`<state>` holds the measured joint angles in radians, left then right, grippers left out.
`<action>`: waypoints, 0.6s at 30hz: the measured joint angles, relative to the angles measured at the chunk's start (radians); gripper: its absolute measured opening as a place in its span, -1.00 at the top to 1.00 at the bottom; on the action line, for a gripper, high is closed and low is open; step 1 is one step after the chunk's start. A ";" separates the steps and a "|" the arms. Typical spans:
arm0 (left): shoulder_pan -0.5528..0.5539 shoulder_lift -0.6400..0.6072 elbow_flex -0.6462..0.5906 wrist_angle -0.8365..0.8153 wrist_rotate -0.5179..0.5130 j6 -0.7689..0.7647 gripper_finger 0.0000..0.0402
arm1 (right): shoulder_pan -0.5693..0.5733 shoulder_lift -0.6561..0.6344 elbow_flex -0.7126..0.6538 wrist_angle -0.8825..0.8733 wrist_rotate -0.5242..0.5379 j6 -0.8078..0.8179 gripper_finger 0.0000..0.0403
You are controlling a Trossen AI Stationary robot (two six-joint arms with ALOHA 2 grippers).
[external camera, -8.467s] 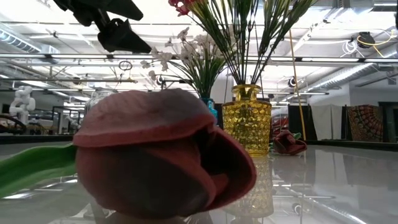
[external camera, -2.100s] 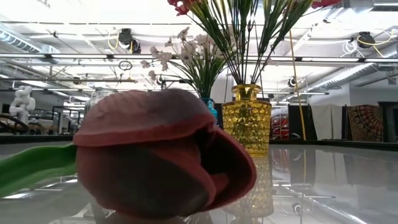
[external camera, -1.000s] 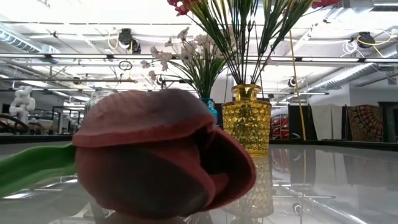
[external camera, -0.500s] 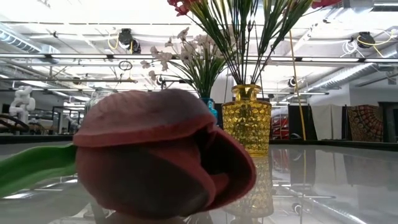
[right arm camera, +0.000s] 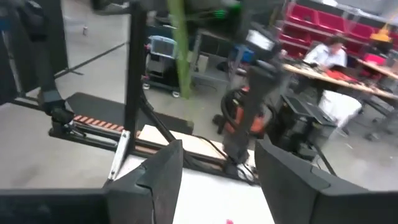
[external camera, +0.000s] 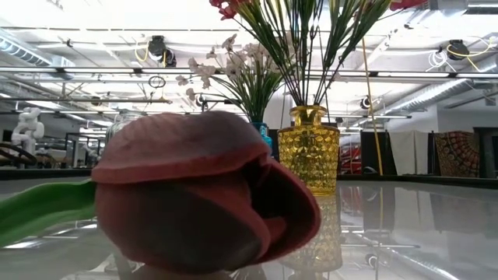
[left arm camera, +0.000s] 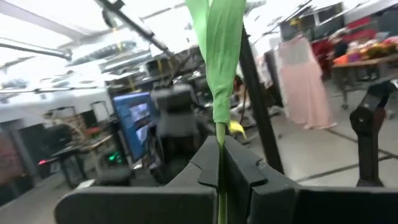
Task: Sort flowers into vase by color
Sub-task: Put the right red flower into the transparent vase
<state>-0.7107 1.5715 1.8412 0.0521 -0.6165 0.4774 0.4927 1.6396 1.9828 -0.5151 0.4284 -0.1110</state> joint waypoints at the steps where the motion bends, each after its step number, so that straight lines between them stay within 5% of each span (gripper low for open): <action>1: 0.007 0.000 0.000 0.004 0.024 -0.002 0.96 | 0.000 0.026 0.000 0.039 -0.025 -0.012 0.05; 11: 0.012 0.004 -0.001 0.055 0.170 0.014 0.96 | 0.018 0.195 -0.002 0.329 -0.091 -0.124 0.05; 18: -0.045 0.004 -0.007 0.074 0.197 0.061 0.96 | 0.027 0.196 -0.001 0.335 -0.082 -0.123 0.05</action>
<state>-0.7559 1.5753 1.8340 0.1258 -0.4191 0.5383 0.5201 1.8355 1.9816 -0.1799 0.3462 -0.2341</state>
